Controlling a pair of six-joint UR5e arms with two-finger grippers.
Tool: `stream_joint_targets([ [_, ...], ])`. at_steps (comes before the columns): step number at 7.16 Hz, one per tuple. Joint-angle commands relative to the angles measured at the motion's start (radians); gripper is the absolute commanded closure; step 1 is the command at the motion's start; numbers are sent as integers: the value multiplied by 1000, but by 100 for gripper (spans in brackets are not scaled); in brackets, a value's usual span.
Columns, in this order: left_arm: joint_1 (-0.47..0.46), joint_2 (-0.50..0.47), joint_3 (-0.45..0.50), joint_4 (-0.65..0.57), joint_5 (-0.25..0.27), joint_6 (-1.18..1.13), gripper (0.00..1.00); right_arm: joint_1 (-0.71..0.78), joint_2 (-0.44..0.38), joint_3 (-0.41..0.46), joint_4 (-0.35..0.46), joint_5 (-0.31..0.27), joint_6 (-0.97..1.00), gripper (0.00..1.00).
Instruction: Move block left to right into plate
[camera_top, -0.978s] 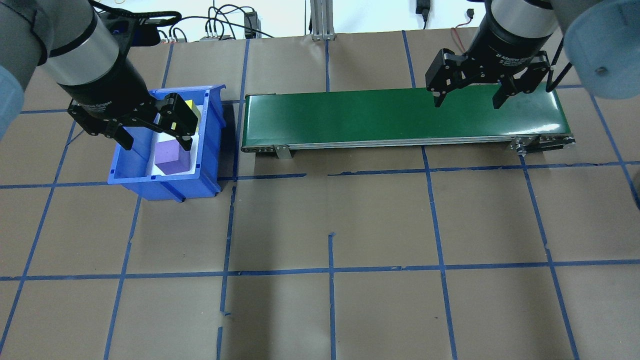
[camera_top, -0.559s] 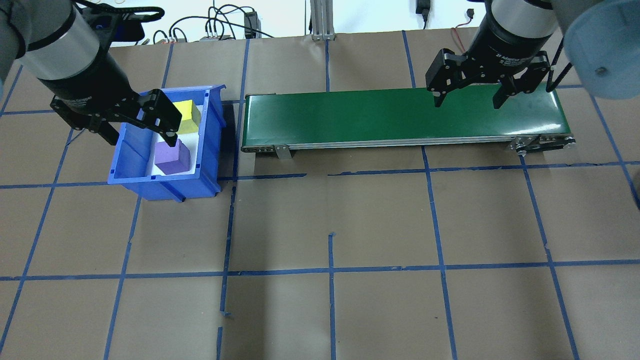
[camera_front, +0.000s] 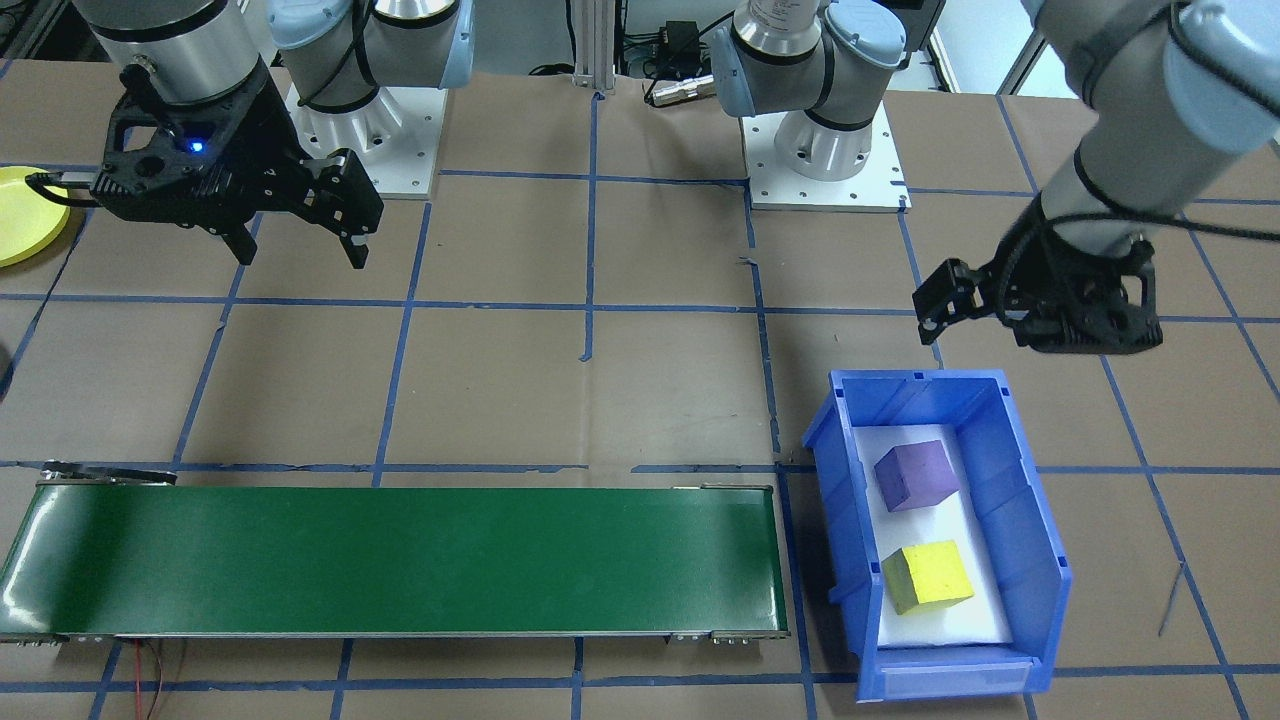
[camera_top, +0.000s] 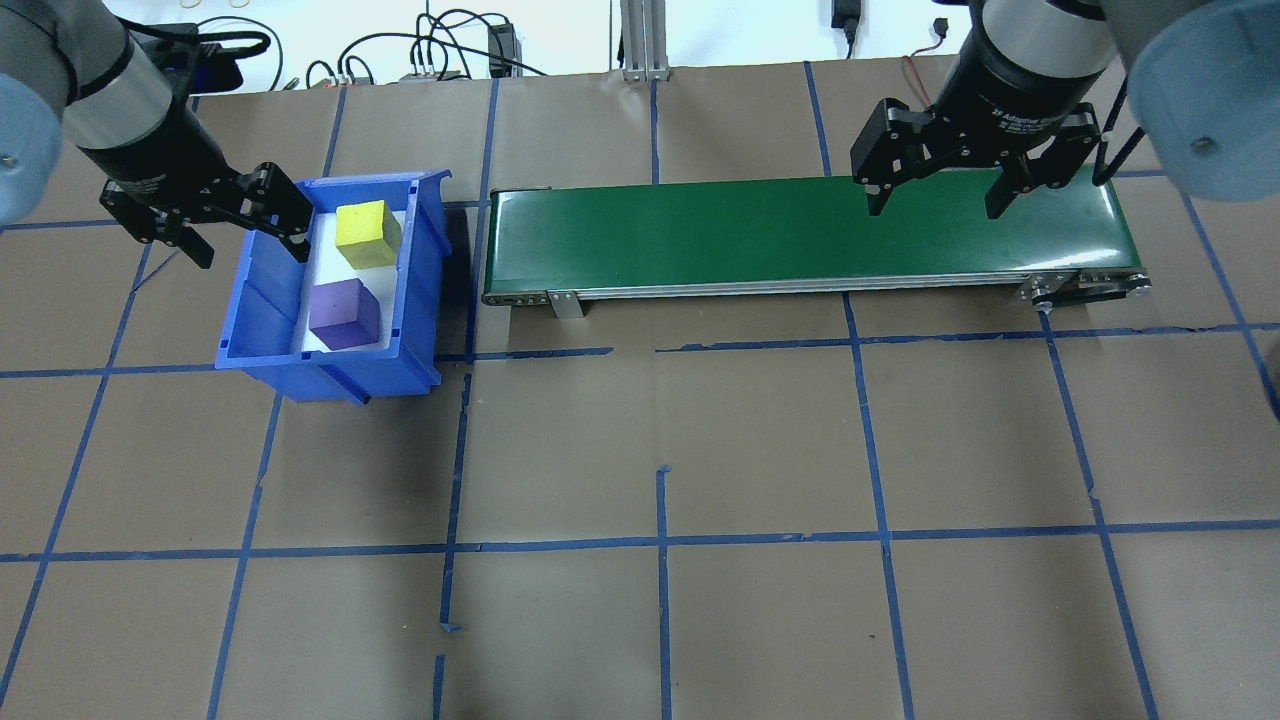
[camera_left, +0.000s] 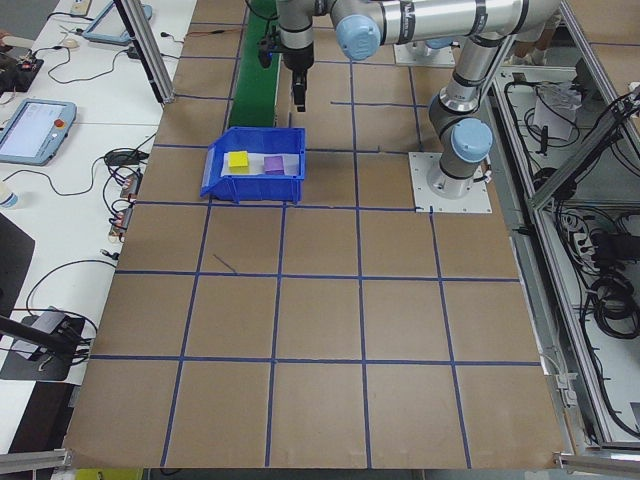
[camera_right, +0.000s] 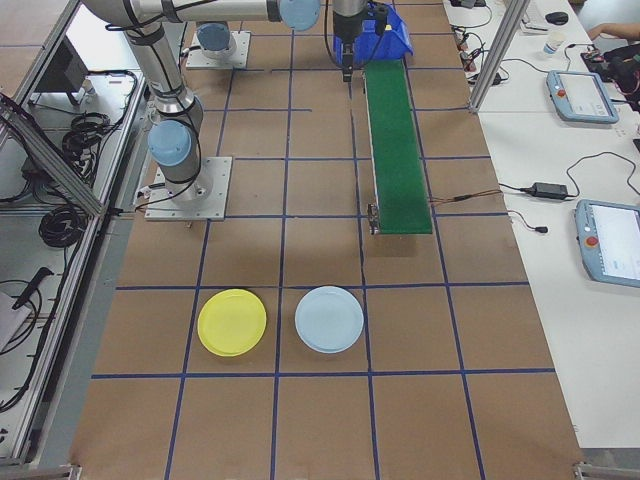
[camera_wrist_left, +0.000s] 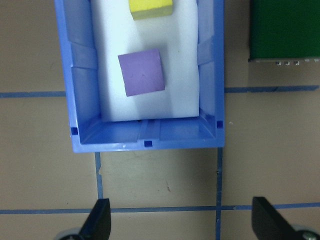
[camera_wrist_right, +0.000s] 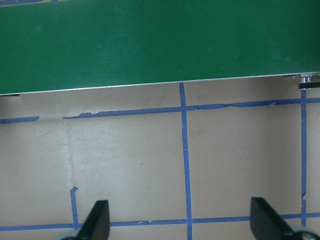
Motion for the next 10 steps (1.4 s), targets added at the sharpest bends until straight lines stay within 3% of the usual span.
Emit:
stream_joint_targets([
  [1,4,-154,-1,136,-5,-9,0,1,0,0,-1,0,0,0],
  [2,4,-182,-2,159,-31,-23,0,-1,0,0,-1,0,0,0],
  [4,4,-260,-7,213,-33,-49,0,-1,0,0,1,0,0,0],
  [8,4,-311,-93,281,-28,-48,1,-9,0,14,-2,-2,-11,0],
  [9,4,-316,-126,355,-25,-38,8,-4,0,14,-2,-2,-6,0],
  [10,4,-316,-140,408,-20,-29,48,-6,0,14,-2,-2,-8,0],
])
